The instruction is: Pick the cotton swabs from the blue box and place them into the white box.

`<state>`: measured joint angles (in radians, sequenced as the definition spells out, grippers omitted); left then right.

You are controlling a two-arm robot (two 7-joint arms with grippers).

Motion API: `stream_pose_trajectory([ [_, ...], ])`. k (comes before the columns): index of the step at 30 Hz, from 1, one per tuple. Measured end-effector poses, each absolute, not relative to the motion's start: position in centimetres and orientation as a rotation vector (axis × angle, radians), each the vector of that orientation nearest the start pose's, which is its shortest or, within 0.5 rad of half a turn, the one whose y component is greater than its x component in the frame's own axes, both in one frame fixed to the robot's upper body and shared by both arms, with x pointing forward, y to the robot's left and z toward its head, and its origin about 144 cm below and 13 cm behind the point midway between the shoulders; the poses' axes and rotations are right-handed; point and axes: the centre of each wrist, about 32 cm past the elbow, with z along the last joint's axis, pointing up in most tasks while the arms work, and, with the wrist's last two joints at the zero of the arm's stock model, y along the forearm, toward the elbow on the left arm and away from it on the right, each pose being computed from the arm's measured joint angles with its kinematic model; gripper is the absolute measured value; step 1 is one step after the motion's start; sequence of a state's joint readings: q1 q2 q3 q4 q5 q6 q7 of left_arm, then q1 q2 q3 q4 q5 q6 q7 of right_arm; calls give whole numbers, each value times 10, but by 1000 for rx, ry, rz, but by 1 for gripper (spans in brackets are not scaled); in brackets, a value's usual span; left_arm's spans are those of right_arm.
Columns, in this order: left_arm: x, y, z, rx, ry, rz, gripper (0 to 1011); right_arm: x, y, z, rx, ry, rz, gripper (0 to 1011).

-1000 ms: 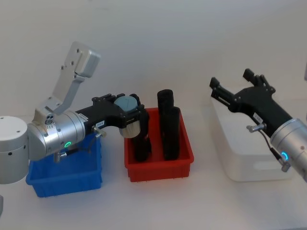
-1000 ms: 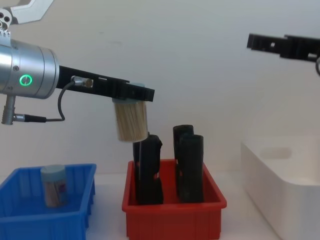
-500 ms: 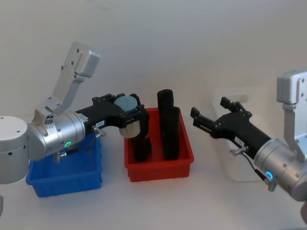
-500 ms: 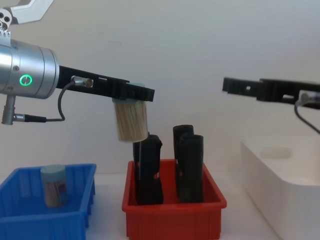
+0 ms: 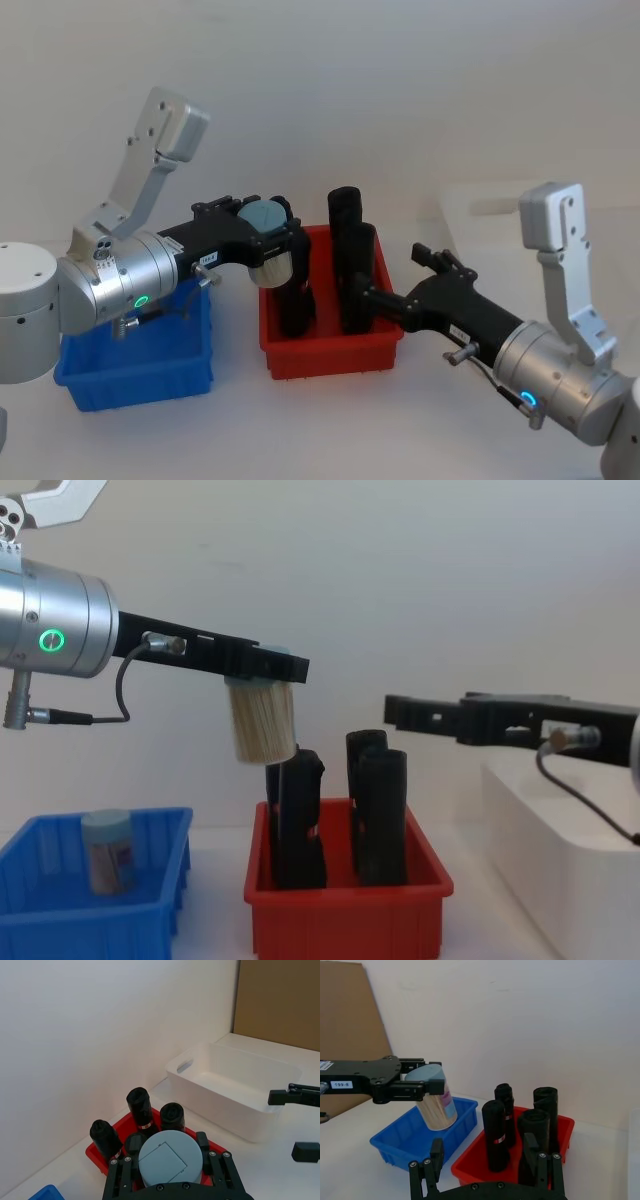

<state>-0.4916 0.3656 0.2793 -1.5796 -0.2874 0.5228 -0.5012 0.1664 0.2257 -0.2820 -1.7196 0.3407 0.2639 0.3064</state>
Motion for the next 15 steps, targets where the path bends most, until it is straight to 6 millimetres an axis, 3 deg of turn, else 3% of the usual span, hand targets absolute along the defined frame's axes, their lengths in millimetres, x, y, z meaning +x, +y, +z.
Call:
stream_pose_trajectory([
  [15,556,249,1313,233,-4,868,670,482,-169,1222,-6,75,-843,1001],
])
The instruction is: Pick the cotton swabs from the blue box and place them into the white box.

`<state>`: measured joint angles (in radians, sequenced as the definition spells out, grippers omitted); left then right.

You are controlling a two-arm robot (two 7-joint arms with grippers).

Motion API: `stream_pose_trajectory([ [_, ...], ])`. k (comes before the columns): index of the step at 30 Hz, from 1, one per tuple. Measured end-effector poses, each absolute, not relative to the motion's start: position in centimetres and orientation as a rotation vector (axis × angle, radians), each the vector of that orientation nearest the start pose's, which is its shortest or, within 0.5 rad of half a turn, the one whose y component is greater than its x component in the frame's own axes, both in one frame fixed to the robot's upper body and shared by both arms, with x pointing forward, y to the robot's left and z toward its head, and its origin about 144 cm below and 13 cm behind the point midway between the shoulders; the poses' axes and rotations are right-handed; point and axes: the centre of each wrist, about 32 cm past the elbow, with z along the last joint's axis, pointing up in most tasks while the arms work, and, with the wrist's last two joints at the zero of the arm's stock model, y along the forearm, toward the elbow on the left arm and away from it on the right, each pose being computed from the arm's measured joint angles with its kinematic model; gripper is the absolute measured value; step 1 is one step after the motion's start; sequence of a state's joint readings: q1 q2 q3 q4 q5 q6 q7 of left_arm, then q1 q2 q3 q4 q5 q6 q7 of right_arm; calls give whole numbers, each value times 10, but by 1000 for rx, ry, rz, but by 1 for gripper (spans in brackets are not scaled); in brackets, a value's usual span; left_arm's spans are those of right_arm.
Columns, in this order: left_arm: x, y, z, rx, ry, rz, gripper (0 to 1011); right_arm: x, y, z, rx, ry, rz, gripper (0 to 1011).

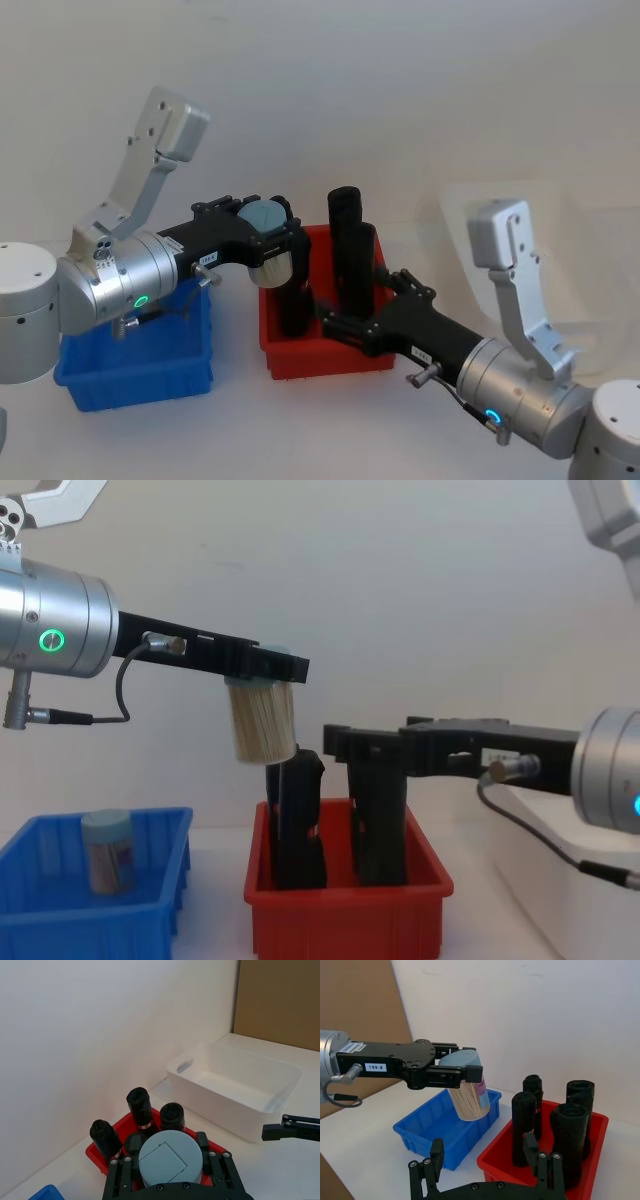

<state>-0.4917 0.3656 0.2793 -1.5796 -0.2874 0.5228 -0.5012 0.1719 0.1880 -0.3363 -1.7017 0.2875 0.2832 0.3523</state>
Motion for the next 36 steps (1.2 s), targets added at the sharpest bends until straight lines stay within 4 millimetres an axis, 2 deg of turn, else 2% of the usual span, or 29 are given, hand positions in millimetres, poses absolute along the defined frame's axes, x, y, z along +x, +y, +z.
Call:
stream_pose_trajectory([
  [36,556,249,1313,233,-4,868,670,494,-131,1226,-24,77,-832,1001],
])
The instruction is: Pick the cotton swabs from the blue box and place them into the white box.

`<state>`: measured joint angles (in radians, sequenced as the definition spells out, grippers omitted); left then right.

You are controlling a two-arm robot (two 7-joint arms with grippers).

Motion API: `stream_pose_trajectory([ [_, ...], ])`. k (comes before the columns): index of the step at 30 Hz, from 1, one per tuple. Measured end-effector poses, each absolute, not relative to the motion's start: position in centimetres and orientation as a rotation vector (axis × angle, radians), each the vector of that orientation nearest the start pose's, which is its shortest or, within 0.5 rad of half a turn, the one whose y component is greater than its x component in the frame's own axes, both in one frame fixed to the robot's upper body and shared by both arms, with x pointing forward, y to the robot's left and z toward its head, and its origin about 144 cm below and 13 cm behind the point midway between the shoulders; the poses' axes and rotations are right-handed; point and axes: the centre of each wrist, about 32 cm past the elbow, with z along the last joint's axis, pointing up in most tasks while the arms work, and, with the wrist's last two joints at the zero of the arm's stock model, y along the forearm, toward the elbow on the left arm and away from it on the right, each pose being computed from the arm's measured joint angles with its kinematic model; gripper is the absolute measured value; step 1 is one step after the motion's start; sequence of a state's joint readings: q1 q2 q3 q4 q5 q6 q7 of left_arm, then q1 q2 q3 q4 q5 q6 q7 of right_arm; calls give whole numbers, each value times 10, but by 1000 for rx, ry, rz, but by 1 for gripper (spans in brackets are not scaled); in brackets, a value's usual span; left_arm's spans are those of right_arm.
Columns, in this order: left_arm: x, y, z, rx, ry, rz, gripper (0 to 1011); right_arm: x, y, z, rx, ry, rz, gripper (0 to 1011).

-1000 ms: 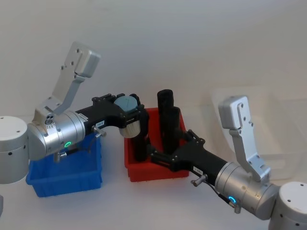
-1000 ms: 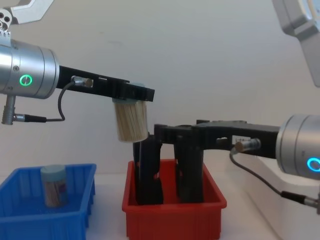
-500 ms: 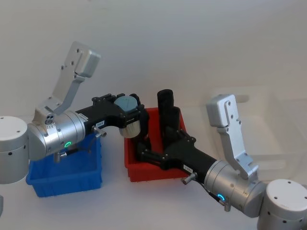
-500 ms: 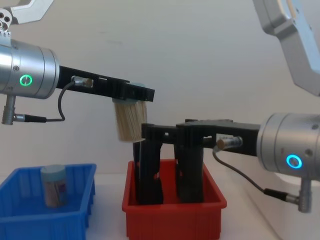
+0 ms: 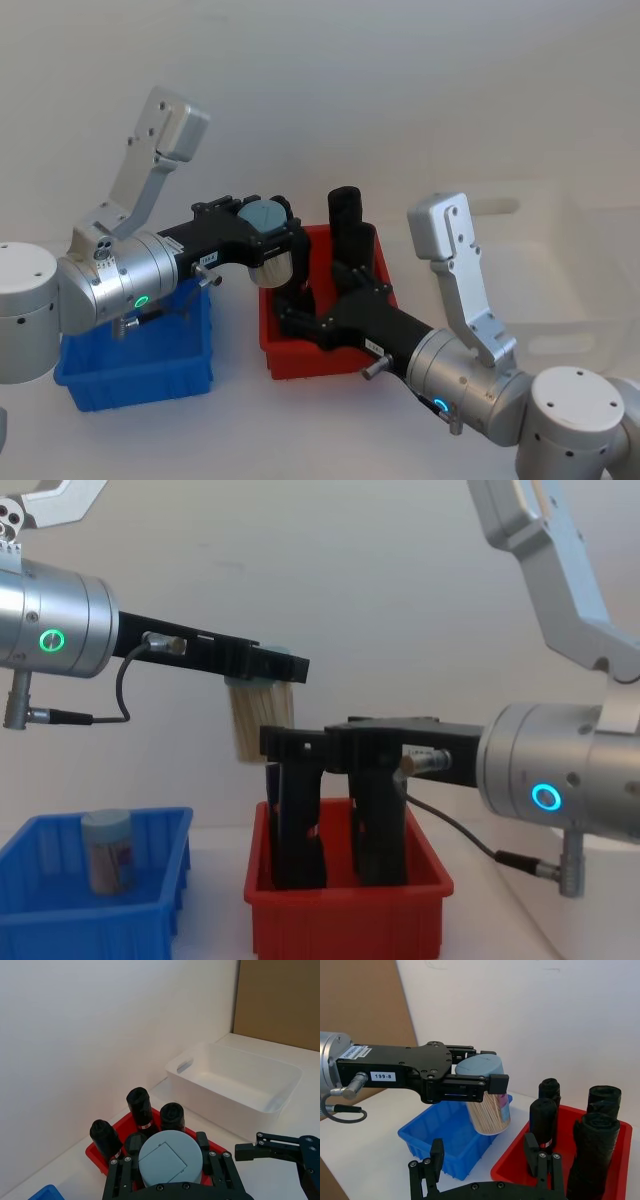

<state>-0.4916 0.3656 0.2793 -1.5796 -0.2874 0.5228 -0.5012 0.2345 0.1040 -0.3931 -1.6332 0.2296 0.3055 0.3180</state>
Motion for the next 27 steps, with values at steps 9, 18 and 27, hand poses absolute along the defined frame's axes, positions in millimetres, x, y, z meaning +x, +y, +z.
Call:
stream_pose_trajectory([
  [9,556,249,1313,233,-4,868,670,498,-126,1228,-41,64,-852,1001],
  [18,556,249,1313,233,-4,868,670,500,-122,1232,-74,40,-871,1001],
  [27,556,249,1313,233,-4,868,670,503,-117,1236,-102,23,-899,1001],
])
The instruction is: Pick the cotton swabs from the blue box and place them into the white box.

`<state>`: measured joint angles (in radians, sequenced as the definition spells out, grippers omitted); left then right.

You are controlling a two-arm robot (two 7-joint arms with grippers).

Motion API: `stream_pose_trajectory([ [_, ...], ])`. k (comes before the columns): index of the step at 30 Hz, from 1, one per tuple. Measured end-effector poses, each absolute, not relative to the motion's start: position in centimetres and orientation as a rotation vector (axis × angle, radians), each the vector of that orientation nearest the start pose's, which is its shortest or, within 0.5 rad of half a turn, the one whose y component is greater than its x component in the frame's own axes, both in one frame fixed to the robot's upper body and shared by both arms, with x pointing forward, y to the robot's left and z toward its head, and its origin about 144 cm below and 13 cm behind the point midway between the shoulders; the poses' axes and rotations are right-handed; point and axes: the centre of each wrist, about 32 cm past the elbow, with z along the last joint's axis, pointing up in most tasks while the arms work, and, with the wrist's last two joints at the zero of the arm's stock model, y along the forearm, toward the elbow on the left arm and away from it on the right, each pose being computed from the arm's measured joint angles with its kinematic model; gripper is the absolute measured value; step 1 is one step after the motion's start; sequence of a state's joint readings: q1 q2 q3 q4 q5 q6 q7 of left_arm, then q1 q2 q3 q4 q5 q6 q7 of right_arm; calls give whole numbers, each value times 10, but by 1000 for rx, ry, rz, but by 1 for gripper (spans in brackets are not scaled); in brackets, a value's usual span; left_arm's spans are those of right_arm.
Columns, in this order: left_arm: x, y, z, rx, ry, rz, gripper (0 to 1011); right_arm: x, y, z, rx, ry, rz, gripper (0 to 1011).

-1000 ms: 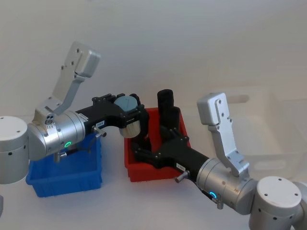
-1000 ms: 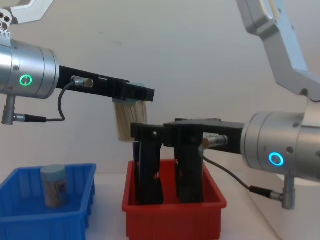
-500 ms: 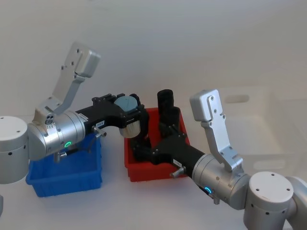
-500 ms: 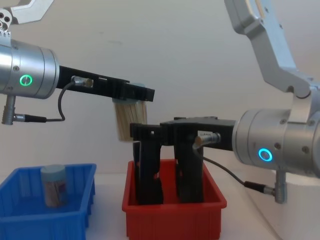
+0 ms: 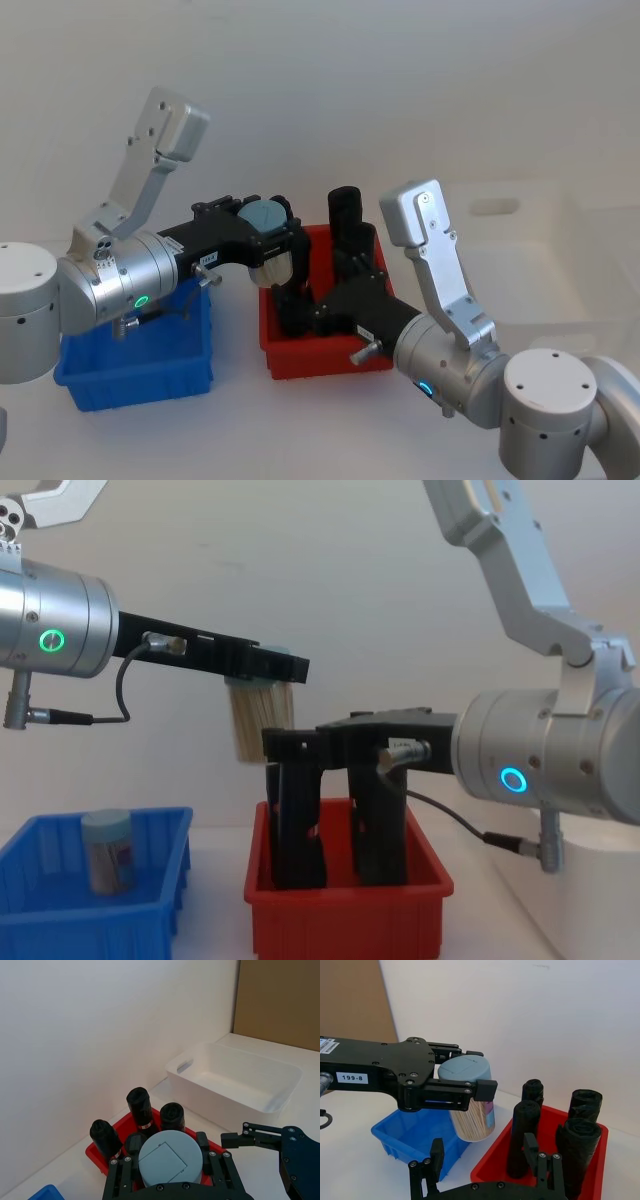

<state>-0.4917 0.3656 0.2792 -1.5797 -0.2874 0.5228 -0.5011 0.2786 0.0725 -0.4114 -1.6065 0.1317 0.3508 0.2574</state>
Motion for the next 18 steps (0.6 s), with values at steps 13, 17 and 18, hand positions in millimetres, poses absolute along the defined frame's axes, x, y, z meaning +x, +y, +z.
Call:
stream_pose_trajectory([
  [13,556,249,1313,233,-4,868,670,506,-106,1241,-126,6,-920,1001],
  [17,556,249,1313,233,-4,868,670,507,-103,1242,-131,2,-923,1001],
  [18,556,249,1313,233,-4,868,670,508,-103,1242,-131,1,-924,1001],
])
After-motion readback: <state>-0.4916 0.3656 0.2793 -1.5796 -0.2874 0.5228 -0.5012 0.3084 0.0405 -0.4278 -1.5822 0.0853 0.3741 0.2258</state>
